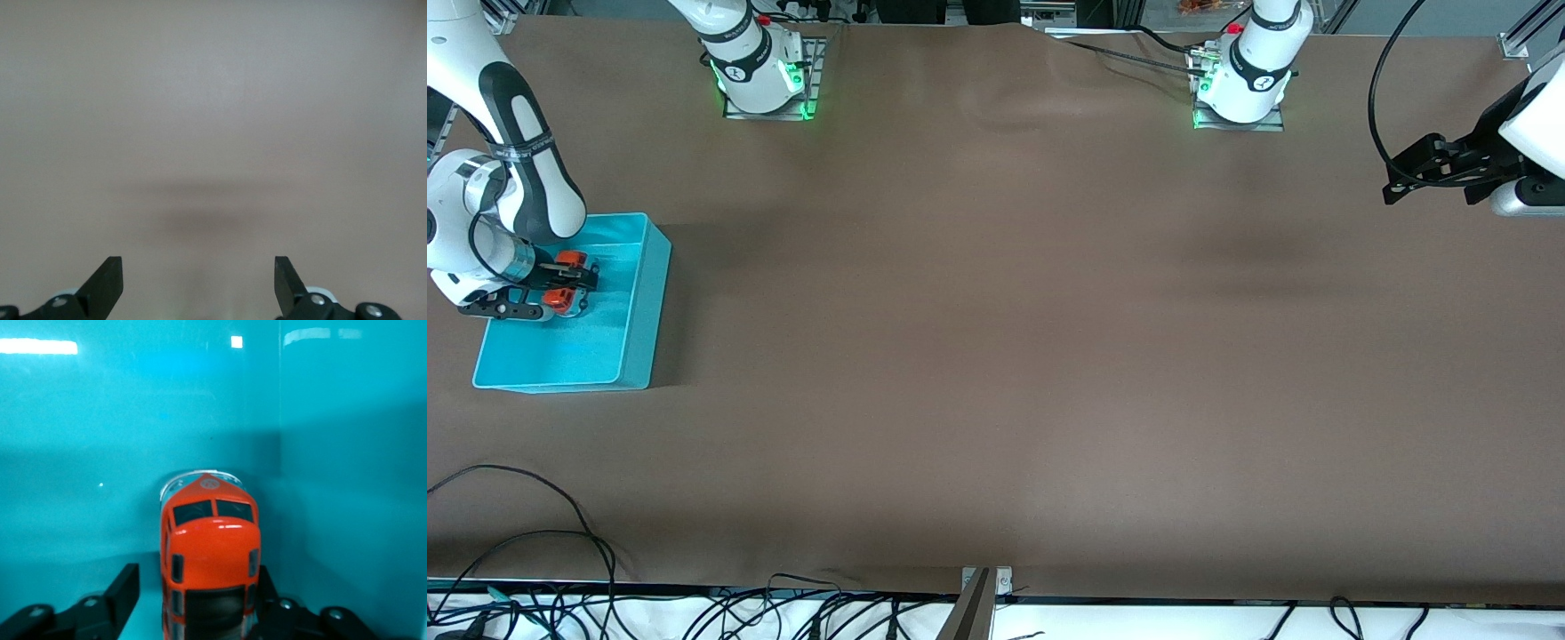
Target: Wind up bus and store in blue box
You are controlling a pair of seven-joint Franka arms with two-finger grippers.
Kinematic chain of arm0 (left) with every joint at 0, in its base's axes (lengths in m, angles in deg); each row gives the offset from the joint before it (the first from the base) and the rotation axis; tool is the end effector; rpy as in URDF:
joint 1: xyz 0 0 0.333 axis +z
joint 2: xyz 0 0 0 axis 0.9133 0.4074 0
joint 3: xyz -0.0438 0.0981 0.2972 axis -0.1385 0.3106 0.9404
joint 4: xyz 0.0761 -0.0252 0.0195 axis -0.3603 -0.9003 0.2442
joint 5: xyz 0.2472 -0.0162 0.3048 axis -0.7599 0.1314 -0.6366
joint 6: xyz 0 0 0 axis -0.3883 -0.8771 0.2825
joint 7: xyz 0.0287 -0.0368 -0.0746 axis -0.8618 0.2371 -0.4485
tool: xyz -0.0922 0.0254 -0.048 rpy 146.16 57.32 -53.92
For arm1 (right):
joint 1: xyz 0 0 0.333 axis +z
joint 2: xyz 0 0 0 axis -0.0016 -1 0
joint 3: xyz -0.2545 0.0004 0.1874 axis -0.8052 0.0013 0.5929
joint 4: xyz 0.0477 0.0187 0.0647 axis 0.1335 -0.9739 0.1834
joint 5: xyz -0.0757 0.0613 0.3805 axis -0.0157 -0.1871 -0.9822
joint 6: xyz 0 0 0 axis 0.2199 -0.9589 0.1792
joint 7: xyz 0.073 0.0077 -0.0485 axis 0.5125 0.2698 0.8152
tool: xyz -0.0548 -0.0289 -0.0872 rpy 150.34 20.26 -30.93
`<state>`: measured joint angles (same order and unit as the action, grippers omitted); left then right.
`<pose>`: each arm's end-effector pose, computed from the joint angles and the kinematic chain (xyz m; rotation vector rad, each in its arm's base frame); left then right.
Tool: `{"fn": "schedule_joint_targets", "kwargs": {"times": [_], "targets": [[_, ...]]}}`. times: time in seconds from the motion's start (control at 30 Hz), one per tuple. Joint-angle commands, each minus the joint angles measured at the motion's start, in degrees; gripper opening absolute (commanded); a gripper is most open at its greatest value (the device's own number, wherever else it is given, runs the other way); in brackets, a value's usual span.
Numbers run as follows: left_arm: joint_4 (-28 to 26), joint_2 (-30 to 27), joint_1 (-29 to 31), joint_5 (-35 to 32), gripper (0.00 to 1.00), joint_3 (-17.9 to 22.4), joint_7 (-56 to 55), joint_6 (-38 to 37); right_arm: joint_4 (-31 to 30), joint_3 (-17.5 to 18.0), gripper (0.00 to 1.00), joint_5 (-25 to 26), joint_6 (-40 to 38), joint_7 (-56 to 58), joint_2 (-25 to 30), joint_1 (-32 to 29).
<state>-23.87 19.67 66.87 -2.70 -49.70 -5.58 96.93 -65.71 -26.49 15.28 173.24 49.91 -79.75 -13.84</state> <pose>0.5406 -0.0280 0.6412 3.1383 0.0395 -0.0968 0.5084 -0.2619 0.1959 2.9673 -0.0807 -0.2134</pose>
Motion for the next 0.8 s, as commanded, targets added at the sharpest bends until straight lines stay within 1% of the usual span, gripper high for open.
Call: {"fn": "schedule_joint_targets", "kwargs": {"times": [0.0, 0.23, 0.5, 0.77], "targets": [[-1.3, -1.2, 0.4, 1.1, 1.00, -0.1, -0.1, 0.8, 0.9, 1.5, 1.00, 0.7, -3.0, -2.4, 3.5, -1.1], [-1.3, -1.2, 0.4, 1.1, 1.00, -0.1, -0.2, 0.6, 1.0, 1.5, 1.00, 0.7, -7.8, -3.3, 8.4, 0.0], [-1.3, -1.2, 0.5, 1.2, 1.00, 0.0, -0.1, 0.5, 0.9, 1.7, 1.00, 0.9, -12.7, -7.5, 14.5, 4.2], [-1.3, -1.1, 0.5, 1.2, 1.00, -0.1, -0.2, 0.5, 1.0, 5.6, 1.00, 0.5, -21.4, -11.4, 22.5, 4.5]]}}
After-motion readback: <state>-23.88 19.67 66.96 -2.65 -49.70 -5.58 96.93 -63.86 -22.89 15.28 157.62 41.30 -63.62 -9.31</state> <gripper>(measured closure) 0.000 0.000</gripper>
